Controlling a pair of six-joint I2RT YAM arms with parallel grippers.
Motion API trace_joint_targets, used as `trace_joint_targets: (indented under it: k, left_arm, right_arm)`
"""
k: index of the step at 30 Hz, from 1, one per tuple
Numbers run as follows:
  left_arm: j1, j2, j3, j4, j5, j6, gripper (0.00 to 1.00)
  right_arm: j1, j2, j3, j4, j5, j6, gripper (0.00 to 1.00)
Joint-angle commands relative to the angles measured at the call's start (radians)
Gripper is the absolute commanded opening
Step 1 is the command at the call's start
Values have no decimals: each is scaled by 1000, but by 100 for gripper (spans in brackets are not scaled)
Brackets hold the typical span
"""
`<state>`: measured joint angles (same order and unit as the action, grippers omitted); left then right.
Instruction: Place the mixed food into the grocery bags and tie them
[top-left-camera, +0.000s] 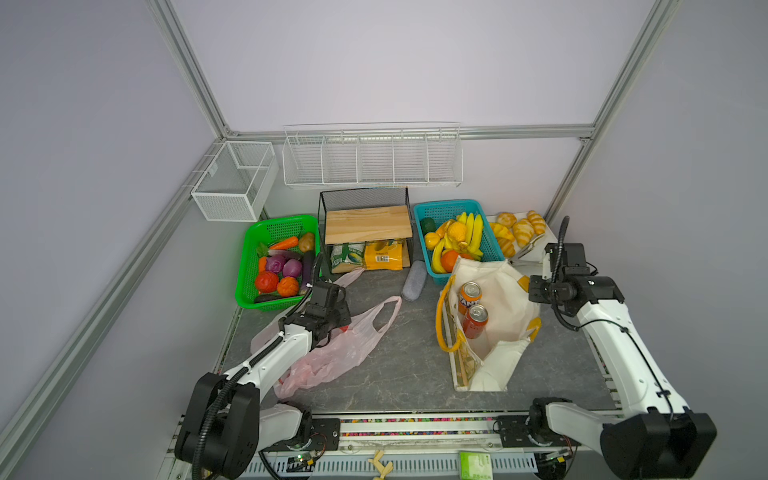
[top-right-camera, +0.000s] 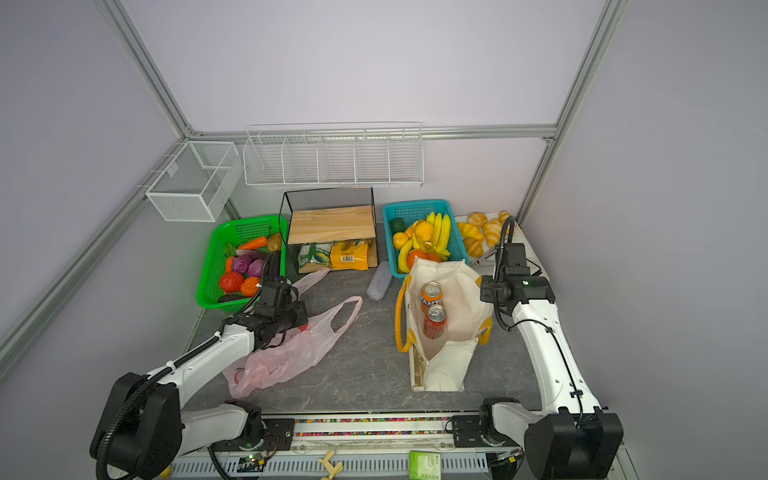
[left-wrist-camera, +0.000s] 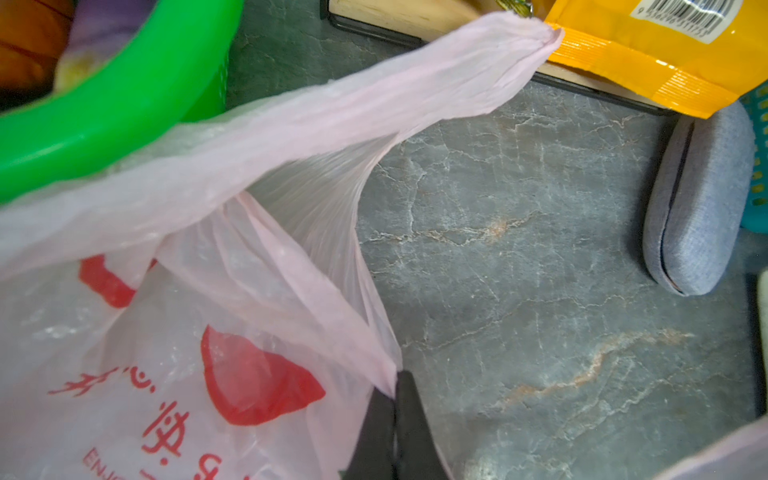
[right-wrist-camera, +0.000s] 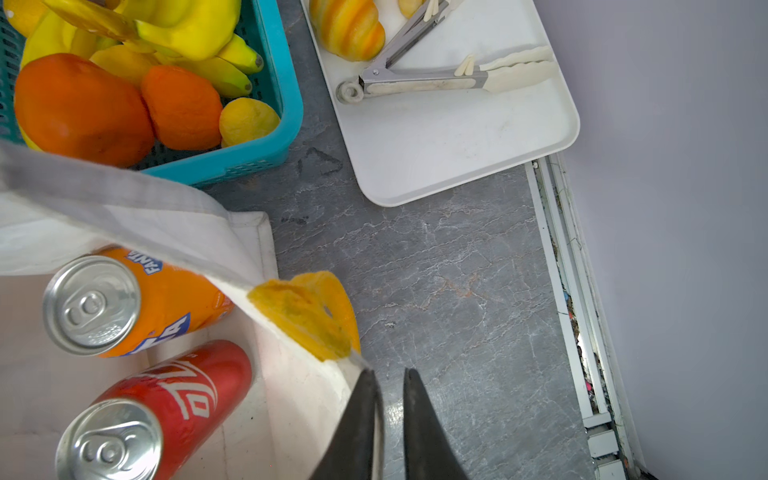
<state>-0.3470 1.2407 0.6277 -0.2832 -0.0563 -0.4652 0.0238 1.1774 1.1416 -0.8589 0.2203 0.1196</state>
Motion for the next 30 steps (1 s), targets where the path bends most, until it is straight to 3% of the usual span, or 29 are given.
trace_joint_targets:
  k: [1,5,8,12,15,18,20,25,30]
  left_arm:
    - [-1,12,-17,27,17,10,0]
    - [0,13,-20,30,20,10,0]
    - [-1,11,-21,36,23,8,0]
    - [0,17,-22,48,27,10,0]
    - [-1,29,-20,57,35,10,0]
    - [-1,38,-19,62,43,7,0]
    - [-1,39,-19,66,44,7,0]
    - [0,34,-17,64,49,10,0]
    - [0,34,-17,66,49,12,0]
  right_arm:
    - [-6,-5,14,34,-101,-2,17]
    - [-7,-28,-15,58,-200,17,43]
    - [-6,-29,-29,65,-206,18,55]
    - [-6,-4,-47,102,-244,18,57]
    - [3,28,-49,146,-302,27,50]
    - [11,58,-37,156,-303,26,27]
    - [11,71,-33,151,-278,20,18]
    - [10,59,-22,107,-149,3,9]
    - [-2,37,-5,91,-18,-20,8]
